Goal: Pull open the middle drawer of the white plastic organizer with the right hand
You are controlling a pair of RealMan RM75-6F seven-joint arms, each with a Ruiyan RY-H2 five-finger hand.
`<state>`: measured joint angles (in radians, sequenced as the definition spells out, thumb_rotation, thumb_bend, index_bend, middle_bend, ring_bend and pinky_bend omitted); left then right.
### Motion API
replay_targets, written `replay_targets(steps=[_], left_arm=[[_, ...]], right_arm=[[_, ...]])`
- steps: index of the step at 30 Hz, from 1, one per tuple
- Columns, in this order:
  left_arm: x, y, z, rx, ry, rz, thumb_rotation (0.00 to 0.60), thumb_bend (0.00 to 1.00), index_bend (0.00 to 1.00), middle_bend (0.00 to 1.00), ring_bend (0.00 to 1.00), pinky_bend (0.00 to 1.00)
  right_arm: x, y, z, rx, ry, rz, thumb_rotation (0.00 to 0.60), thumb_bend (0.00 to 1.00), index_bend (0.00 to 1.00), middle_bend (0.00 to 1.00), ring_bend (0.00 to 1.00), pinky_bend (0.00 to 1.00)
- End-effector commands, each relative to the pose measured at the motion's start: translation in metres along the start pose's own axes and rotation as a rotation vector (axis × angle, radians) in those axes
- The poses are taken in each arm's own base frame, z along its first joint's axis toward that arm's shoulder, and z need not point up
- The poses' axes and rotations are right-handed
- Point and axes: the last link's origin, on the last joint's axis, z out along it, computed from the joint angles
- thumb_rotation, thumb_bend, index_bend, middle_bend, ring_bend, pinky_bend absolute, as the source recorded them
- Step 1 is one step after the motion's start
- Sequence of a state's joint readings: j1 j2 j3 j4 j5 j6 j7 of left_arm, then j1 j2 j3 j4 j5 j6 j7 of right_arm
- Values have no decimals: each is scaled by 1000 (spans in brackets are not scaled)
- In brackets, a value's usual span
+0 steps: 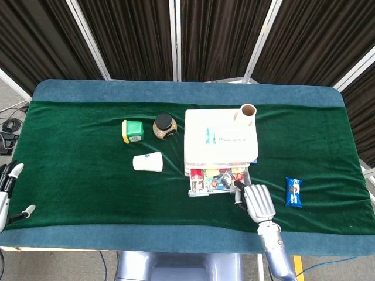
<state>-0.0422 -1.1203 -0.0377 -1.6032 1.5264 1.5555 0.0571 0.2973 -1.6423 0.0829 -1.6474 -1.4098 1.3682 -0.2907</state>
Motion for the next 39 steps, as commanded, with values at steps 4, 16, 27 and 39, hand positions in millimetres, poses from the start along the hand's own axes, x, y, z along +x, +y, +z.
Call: replay_targets(steps=[4,16,27,39], left_arm=[[0,0,0,1,0,0,600,74,0,0,0,0],[0,0,0,0,0,0,600,74,0,0,0,0],[0,0,0,0,2,-1,600,74,0,0,0,0],[1,0,0,0,2,-1,600,75,0,0,0,0]], right_arm=[[1,1,-2,-1,-1,0,600,658,619,959,998,860],[2,2,-6,-3,-6,-10,600,658,654,959,998,860],[5,2,-10,-1,7,-4,600,659,693,961,998,860],[5,7,-12,-17,-2,-14,600,659,718,962,998,860]])
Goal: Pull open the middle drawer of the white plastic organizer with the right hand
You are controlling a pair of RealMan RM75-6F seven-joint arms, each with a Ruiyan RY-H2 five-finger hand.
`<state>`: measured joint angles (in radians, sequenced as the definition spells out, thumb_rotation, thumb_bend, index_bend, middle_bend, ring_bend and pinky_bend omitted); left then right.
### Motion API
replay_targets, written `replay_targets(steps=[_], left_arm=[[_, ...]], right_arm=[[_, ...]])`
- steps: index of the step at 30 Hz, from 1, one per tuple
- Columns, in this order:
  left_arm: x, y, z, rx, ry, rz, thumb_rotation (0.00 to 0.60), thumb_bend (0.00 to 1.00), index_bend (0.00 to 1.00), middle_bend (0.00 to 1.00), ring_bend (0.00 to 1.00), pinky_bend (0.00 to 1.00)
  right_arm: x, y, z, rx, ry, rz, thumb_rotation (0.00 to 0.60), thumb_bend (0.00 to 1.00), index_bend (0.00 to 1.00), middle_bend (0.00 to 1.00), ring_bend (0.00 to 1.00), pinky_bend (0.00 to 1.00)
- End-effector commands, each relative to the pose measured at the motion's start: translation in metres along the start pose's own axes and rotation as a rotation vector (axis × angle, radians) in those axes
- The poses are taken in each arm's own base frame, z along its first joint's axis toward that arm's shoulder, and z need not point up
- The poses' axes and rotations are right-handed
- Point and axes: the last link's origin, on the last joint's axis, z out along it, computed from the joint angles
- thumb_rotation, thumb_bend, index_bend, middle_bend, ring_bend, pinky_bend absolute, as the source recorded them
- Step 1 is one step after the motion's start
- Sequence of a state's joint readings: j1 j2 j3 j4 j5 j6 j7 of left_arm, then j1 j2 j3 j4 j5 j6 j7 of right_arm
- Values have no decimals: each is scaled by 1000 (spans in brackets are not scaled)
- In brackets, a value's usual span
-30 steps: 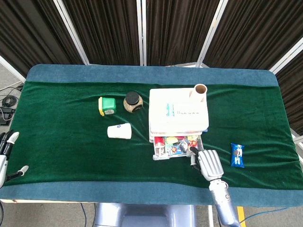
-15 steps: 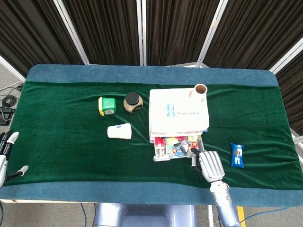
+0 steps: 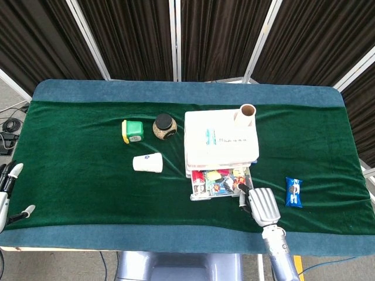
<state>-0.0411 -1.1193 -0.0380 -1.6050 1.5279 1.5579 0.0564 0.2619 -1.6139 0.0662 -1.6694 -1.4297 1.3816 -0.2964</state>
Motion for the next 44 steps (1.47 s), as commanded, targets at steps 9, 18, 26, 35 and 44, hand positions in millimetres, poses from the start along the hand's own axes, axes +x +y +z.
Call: replay_targets(steps=[9,18,26,35,44], left_arm=[[1,0,0,2,2,-2,600,74,0,0,0,0],[2,-1,0,2,7,-6,600,74,0,0,0,0],[2,0,-1,0,9,-2,600,75,0,0,0,0],[-1,0,0,-6,9,10,600,75,0,0,0,0],[-5,0,0,-11,3,33,600,74,0,0,0,0]], right_arm=[[3,1,-2,11,9,-8,600,658,677,951,994,856],[18,3,-7,39,71,-11,600,636,620,907,956,819],[43,15,-12,55,142,-40,600,535,422,646,743,581],[69,48,-19,67,117,-172,600,382,143,73,78,24],[100,91,-39,4,148,-364,600,286,27,0,0,0]])
